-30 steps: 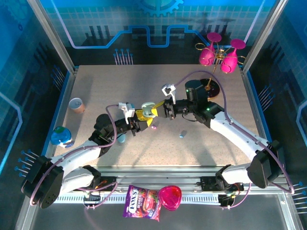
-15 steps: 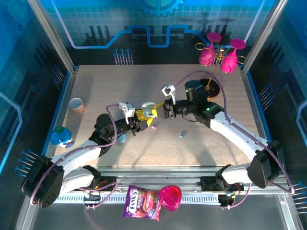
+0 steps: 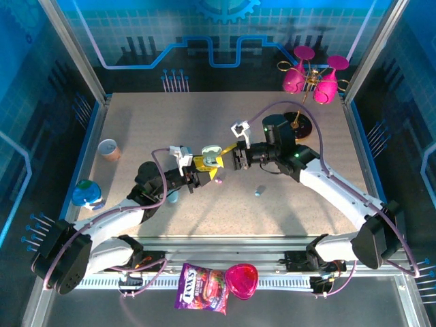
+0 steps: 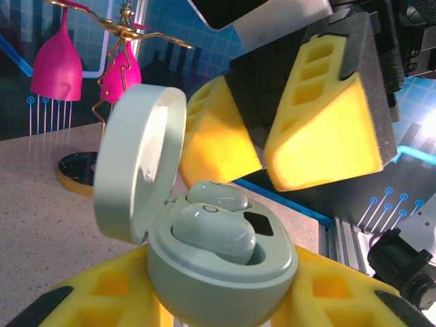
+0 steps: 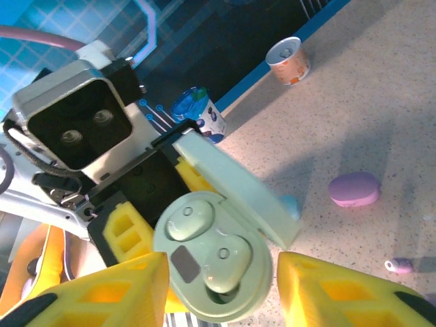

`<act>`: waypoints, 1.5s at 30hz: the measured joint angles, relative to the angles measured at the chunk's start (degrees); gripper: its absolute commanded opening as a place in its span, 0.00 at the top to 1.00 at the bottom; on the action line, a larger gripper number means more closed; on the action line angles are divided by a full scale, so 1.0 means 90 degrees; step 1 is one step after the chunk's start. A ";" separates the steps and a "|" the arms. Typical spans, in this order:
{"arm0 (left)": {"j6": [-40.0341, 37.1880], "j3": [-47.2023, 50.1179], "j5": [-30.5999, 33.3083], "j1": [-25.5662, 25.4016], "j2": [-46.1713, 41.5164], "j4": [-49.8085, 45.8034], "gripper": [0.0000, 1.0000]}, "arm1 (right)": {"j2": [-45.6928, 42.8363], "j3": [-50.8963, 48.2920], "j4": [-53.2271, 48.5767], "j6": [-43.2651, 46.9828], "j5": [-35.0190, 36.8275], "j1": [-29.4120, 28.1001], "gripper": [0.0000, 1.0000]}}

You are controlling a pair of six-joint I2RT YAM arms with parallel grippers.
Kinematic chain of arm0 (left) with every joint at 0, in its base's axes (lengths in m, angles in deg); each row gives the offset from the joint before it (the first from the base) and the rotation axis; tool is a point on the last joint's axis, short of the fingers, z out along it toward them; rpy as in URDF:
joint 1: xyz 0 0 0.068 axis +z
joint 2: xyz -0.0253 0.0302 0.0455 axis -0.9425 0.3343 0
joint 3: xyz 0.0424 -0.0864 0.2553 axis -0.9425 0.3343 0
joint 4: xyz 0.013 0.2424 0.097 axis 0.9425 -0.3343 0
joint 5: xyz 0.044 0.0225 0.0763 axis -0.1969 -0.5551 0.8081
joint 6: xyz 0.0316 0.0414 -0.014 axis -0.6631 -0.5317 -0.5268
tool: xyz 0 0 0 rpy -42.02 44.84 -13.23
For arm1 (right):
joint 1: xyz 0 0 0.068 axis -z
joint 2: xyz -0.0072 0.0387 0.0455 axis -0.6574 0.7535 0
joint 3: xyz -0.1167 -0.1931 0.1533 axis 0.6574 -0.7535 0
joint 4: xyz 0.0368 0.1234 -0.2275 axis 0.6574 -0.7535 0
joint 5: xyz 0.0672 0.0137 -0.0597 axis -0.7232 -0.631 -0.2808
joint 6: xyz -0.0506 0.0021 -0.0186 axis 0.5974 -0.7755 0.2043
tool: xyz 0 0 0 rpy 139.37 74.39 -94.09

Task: Insert wireless bluetooth earbuds into charging case

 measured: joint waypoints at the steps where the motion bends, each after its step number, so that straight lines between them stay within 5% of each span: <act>1: -0.0002 -0.0002 -0.0002 -0.0010 0.0000 0.0019 0.77 | -0.0002 0.0000 -0.0007 0.0002 0.0039 0.0000 0.48; 10: -0.0461 -0.0007 -0.0022 -0.0034 0.0000 0.0107 0.77 | -0.0595 -0.0087 0.0155 0.0019 0.0112 0.0163 0.16; 15: -0.1137 0.0000 -0.0046 -0.0034 0.0000 0.0083 0.77 | -0.0731 0.0034 0.0192 -0.0216 0.0301 0.0279 0.17; 24: -0.1987 0.0022 -0.0165 -0.0039 -0.0051 -0.0112 0.77 | 0.0406 0.1435 -0.1316 -0.0236 0.1161 0.0267 0.18; 37: -0.1591 0.0138 0.0350 -0.0039 -0.0017 0.0238 0.77 | 0.0525 0.1396 -0.1943 0.0299 0.1175 -0.0107 0.18; 45: -0.1479 0.0138 0.0539 -0.0039 0.0389 0.0991 0.77 | 0.0435 0.0206 0.0119 -0.2268 -0.0141 0.0544 0.30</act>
